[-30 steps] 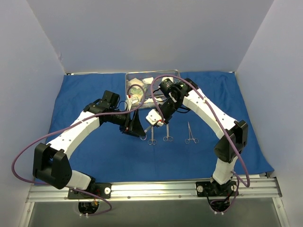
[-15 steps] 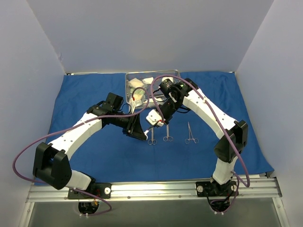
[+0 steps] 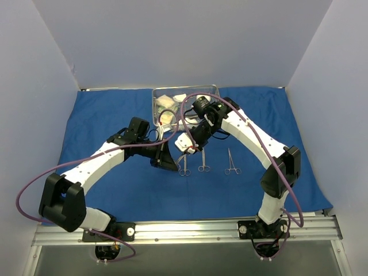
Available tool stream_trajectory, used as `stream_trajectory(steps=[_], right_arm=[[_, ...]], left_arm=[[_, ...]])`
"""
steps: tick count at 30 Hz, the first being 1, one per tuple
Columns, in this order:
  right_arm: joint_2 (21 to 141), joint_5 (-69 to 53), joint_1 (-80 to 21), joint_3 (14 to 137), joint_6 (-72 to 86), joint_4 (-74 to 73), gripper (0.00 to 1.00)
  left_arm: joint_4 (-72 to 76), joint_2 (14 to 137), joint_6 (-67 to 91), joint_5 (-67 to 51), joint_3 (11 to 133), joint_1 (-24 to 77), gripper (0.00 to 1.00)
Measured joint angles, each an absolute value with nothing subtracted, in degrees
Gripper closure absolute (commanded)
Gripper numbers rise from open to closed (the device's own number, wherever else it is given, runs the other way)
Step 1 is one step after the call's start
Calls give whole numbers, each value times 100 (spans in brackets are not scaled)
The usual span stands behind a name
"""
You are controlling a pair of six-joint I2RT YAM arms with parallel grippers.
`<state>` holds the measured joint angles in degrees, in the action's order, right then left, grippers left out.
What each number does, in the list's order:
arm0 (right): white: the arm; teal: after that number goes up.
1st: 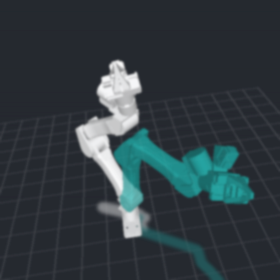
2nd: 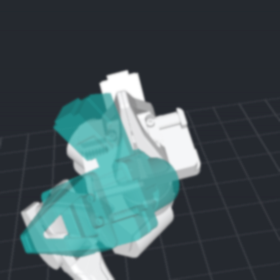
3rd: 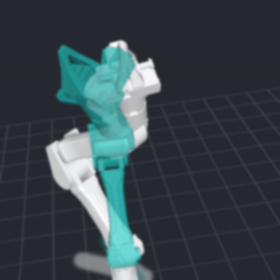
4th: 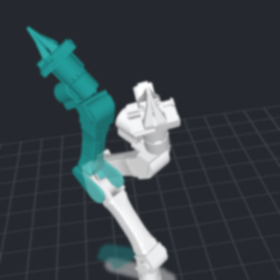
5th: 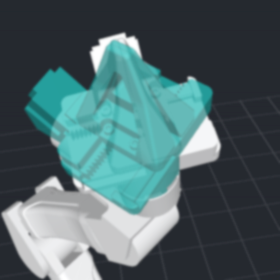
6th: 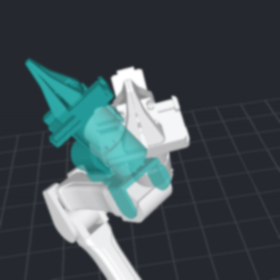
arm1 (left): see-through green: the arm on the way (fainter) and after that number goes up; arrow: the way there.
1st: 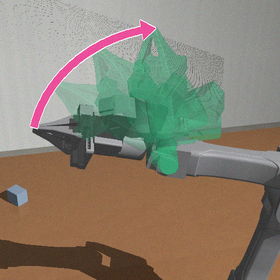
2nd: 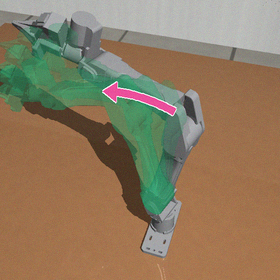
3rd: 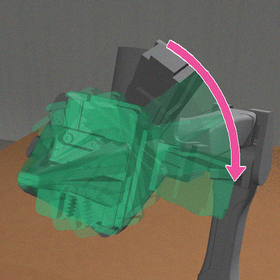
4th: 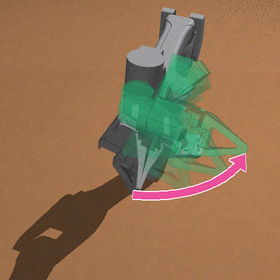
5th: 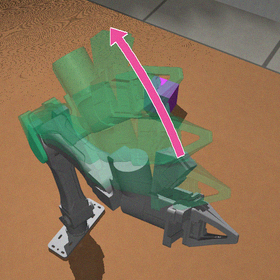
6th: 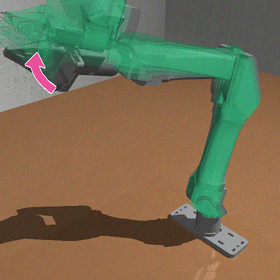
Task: Open and lay out the surgical kit
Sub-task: Place the medical item in the surgical kit.
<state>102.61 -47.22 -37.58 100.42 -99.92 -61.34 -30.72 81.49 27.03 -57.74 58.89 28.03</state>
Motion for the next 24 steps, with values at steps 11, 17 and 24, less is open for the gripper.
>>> stream_trajectory(steps=[11,17,24], right_arm=[[9561,-4407,-3760,9297,-8565,-4392,20],[8355,-3857,-3719,7870,-6807,-2270,0],[7146,-2456,-3070,6152,-3258,1151,0]], left_arm=[[-2405,7638,3562,-4987,5266,2814,98],[-2241,7513,3865,-4259,4779,2801,98],[-2235,7612,4174,-3269,4541,2801,98]])
